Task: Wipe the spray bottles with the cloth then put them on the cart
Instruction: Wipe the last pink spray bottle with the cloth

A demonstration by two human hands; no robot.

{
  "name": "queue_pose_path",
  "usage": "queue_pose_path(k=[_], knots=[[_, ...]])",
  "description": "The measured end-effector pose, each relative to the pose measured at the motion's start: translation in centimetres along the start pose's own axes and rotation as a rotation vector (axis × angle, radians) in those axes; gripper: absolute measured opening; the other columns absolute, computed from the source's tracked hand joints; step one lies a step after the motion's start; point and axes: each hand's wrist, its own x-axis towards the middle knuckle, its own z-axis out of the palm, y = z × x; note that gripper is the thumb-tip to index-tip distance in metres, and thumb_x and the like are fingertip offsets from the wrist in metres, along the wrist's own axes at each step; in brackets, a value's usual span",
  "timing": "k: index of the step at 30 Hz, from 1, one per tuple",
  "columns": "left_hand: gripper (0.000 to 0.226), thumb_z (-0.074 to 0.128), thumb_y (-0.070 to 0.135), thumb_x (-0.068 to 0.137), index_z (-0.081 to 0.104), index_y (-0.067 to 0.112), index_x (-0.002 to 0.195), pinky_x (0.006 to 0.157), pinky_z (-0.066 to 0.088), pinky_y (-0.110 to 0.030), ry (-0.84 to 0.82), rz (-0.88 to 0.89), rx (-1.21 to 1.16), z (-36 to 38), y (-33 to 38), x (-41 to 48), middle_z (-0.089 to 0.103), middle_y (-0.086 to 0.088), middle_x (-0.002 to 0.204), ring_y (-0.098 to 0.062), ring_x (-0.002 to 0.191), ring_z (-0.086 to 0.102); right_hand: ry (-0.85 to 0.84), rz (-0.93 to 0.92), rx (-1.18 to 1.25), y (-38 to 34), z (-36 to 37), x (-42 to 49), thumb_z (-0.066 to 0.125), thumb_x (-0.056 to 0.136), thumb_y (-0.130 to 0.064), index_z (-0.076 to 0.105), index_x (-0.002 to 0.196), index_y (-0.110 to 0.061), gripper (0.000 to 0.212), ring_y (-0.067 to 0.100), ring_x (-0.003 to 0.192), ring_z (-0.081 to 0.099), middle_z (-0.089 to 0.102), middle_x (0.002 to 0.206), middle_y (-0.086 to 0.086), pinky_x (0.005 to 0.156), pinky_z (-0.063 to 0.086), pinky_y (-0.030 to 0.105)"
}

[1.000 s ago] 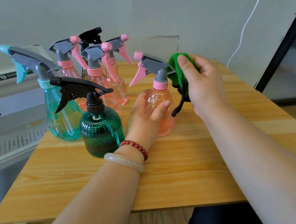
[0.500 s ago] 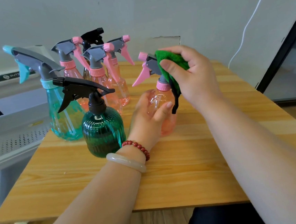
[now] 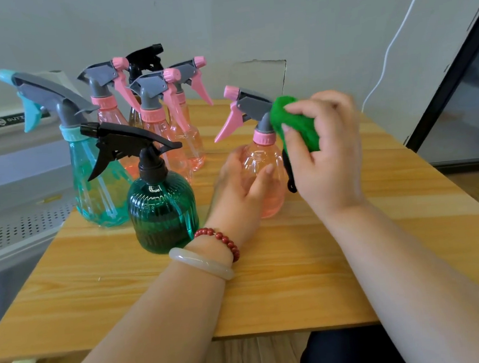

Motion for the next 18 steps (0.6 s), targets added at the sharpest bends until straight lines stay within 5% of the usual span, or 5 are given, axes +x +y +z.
queue_pose_path(k=[5,8,14,18], knots=[[0.049,0.057,0.027,0.099,0.039,0.021,0.144,0.1,0.047,-0.019,0.023,0.041,-0.026,-0.2,0.0,0.2,0.047,0.019,0.131,0.01,0.118,0.052,-0.157,-0.037,-0.004,0.5,0.9,-1.6,0.066,0.087,-0.001,0.072,0.103,-0.002,0.017,0.024,0.097,0.06,0.063,0.101,0.012,0.086,0.048,0.028],[0.052,0.057,0.026,0.099,0.038,0.017,0.147,0.083,0.04,0.002,0.009,0.032,-0.018,-0.3,0.1,0.2,0.047,0.013,0.139,0.028,0.102,0.047,-0.247,0.017,0.041,0.6,0.3,-2.0,0.068,0.086,-0.004,0.074,0.102,-0.005,0.016,0.017,0.093,0.061,0.063,0.099,0.006,0.084,0.048,0.022],[0.053,0.058,0.027,0.099,0.037,0.018,0.147,0.085,0.037,0.004,0.02,0.021,-0.02,0.0,0.0,0.4,0.046,0.016,0.133,0.03,0.1,0.045,-0.126,0.039,0.026,0.0,-0.3,0.3,0.067,0.086,-0.003,0.074,0.102,-0.004,0.017,0.001,0.092,0.052,0.058,0.098,-0.003,0.084,0.038,0.005],[0.057,0.057,0.029,0.098,0.036,0.016,0.149,0.094,0.035,0.003,0.034,0.026,-0.01,-0.1,-0.3,0.4,0.042,0.003,0.15,-0.003,0.133,0.043,-0.223,0.052,0.061,0.1,0.8,-0.4,0.068,0.085,-0.004,0.074,0.1,-0.006,0.016,0.007,0.092,0.056,0.063,0.097,0.004,0.083,0.042,0.009]])
